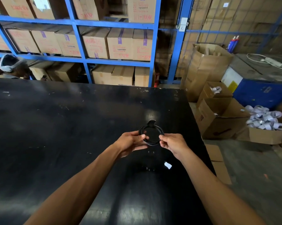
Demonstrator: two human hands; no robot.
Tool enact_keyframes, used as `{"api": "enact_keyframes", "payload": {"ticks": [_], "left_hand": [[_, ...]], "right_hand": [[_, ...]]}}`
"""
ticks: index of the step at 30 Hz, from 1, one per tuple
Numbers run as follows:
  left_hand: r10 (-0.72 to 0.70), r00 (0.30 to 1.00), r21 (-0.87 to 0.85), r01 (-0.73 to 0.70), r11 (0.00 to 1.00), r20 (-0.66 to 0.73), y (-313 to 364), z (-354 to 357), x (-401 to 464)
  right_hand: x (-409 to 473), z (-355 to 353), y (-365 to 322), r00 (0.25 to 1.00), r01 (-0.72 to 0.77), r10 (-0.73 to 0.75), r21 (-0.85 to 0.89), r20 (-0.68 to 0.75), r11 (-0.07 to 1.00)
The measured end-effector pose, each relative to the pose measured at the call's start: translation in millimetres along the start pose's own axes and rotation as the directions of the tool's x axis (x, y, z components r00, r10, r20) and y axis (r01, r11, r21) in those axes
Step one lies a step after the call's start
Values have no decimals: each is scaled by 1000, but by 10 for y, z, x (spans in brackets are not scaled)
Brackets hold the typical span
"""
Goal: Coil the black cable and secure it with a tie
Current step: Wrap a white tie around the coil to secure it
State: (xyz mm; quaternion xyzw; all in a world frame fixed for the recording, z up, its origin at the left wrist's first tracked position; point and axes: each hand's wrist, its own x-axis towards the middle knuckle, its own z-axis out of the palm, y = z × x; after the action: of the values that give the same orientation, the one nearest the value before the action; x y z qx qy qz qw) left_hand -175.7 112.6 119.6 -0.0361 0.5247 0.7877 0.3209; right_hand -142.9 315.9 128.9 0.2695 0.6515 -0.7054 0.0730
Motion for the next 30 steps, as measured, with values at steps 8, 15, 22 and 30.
{"api": "enact_keyframes", "payload": {"ticks": [8,15,22,30], "left_hand": [[-56,969,70,75,995,-242,-305,8,294],[-108,916,75,148,986,-387,-635,-106,529],[-167,891,29,197,980,-421,-845,-161,702],[-235,887,-73,225,972,-398,-912,-193,813]], "right_hand": [[173,-157,201,998,6,-12,-88,-69,996],[421,-536,742,988,-103,-44,-842,-149,529],[630,-442,1030,991,91,-117,-962,62,257],[875,-452,1096,965,241,-123,-969,233,52]]}}
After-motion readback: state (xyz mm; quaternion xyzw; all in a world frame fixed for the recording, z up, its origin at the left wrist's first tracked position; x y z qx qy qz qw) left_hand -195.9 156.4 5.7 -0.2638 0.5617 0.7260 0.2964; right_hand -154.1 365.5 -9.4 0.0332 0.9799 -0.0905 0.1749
